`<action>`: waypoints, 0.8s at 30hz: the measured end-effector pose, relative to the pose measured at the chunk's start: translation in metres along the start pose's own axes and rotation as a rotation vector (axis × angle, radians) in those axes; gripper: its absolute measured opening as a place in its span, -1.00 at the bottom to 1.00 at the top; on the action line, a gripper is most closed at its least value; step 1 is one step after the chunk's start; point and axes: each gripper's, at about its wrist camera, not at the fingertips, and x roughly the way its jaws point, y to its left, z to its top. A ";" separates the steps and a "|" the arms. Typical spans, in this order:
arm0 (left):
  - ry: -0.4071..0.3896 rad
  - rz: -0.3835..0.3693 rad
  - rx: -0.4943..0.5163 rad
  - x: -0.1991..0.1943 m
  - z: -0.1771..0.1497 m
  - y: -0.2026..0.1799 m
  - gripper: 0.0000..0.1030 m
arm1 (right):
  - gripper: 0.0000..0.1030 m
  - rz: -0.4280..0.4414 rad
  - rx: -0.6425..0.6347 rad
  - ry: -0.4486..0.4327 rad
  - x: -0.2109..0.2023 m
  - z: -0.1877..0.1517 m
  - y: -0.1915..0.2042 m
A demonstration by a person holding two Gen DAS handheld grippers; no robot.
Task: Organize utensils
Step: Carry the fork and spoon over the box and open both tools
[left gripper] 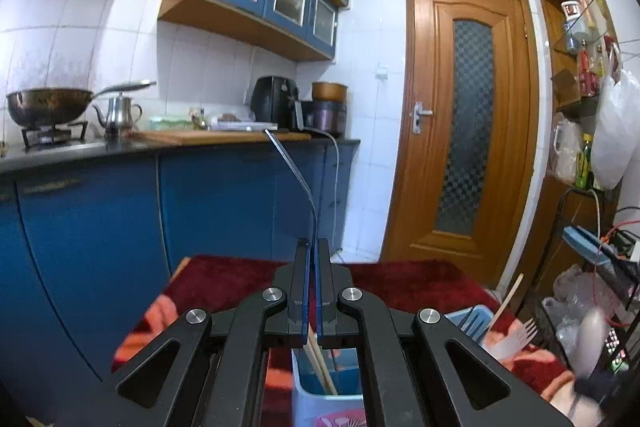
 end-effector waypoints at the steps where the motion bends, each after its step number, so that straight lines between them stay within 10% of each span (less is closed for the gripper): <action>1: 0.004 0.000 0.001 0.003 -0.004 0.000 -0.98 | -0.87 -0.005 -0.015 -0.019 0.001 0.007 0.002; 14: 0.025 -0.017 -0.004 0.017 -0.028 0.002 -0.97 | -0.87 -0.076 -0.052 -0.192 0.072 0.073 0.013; 24: 0.061 -0.024 -0.009 0.025 -0.035 0.003 -0.97 | -0.86 -0.121 -0.094 -0.159 0.118 0.063 0.011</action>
